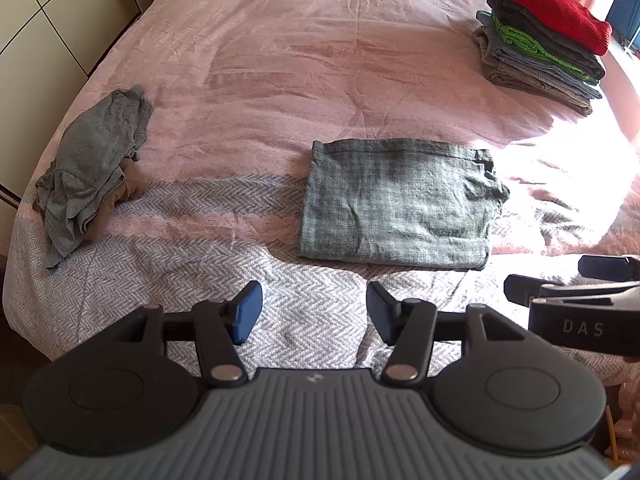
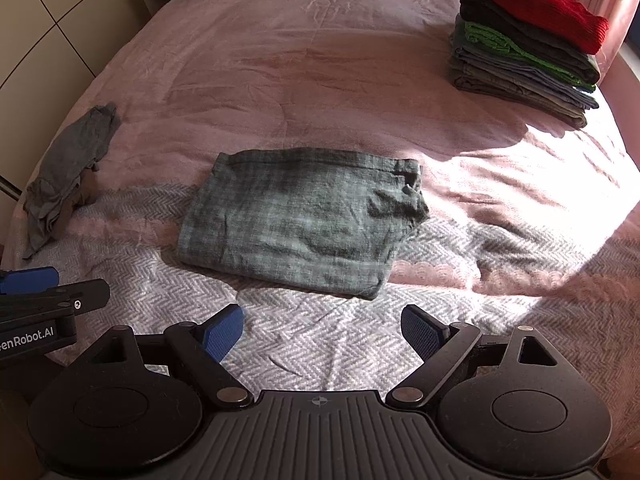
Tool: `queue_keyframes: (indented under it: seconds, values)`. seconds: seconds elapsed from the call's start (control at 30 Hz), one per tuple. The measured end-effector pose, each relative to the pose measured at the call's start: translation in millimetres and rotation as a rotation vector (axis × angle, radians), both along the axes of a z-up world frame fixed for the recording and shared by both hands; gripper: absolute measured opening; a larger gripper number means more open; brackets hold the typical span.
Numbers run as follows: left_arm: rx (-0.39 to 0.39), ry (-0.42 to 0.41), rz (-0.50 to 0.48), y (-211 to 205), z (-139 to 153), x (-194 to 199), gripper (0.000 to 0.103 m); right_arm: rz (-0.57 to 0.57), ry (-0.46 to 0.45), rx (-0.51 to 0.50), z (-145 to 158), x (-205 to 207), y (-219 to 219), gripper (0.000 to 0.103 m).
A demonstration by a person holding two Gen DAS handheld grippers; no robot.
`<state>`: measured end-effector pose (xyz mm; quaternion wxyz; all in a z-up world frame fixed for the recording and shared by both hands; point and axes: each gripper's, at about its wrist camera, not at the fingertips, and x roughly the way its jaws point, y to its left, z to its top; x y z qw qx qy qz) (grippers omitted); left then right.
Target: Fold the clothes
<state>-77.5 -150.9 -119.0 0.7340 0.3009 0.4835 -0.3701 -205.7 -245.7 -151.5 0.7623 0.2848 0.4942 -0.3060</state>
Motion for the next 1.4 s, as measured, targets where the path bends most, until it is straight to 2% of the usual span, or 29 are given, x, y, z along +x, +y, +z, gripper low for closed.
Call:
queue_keyframes:
  seconds: [0.67,0.97,1.13,1.27,1.4]
  values:
    - [0.025,0.043,-0.091,-55.5,-21.7,75.8,0.053,-0.086,0.079,0.036,-16.9,60.9,-36.3,0.089]
    - [0.051,0.061,-0.126,-74.4,-42.2,94.9,0.054,-0.162,0.124,0.075,-37.2,64.6,-46.7,0.089]
    - [0.074,0.071,-0.121,-82.3,-60.7,97.4,0.054,-0.183,0.148,0.098,-54.2,57.9,-55.2,0.089]
    - [0.053,0.100,-0.104,-82.0,-86.3,106.1,0.057,-0.179,0.144,0.106,-76.7,47.7,-67.2,0.089]
    - [0.014,0.151,-0.066,-73.4,-116.1,125.2,0.057,-0.177,0.080,0.126,-104.5,25.6,-86.6,0.089]
